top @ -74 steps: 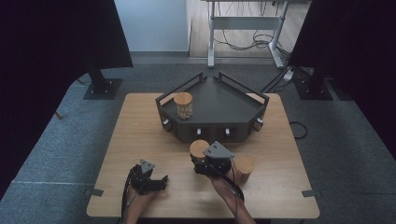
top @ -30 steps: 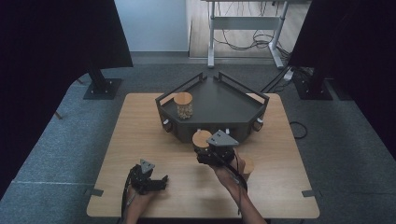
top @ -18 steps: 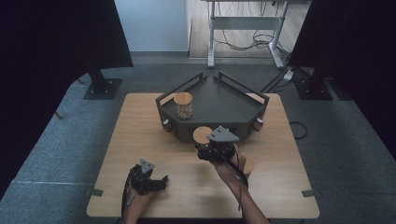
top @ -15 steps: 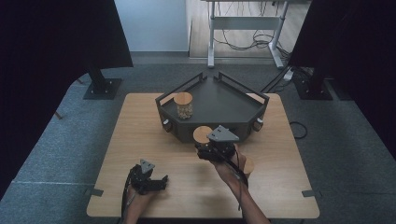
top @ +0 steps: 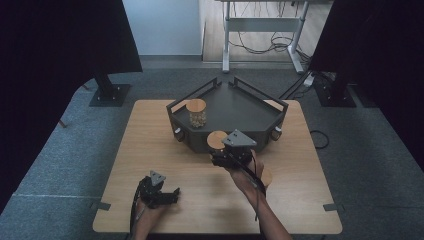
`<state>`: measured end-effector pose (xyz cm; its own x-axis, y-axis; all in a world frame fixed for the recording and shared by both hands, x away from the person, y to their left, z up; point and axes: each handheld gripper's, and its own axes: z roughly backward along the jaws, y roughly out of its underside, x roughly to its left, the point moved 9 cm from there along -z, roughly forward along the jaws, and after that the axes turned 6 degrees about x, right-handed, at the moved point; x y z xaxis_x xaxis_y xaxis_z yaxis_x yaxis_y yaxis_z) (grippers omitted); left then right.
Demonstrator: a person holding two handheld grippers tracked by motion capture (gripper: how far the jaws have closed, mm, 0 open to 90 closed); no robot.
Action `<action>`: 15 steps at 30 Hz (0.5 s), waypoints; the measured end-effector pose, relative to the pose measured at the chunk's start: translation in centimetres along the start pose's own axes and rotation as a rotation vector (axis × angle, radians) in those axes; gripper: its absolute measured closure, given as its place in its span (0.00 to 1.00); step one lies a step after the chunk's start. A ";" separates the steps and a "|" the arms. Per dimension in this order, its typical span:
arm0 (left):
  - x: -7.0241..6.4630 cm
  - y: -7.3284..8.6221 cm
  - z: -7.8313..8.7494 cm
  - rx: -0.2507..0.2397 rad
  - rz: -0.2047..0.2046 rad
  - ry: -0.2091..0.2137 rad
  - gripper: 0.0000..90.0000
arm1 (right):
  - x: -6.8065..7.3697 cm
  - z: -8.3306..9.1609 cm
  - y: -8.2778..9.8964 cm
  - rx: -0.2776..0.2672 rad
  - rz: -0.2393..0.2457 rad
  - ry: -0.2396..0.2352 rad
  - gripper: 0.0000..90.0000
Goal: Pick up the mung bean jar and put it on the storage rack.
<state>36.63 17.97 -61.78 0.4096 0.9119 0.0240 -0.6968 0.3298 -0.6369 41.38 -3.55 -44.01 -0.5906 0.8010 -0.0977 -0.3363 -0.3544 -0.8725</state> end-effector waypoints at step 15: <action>0.0 0.0 0.0 0.001 0.000 0.000 0.02 | -1.0 -0.3 -1.0 -0.003 -0.009 0.006 0.26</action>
<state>36.62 17.97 -61.78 0.4098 0.9119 0.0235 -0.6974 0.3298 -0.6363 42.53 -3.85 -43.19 -0.5827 0.8074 -0.0926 -0.3397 -0.3456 -0.8748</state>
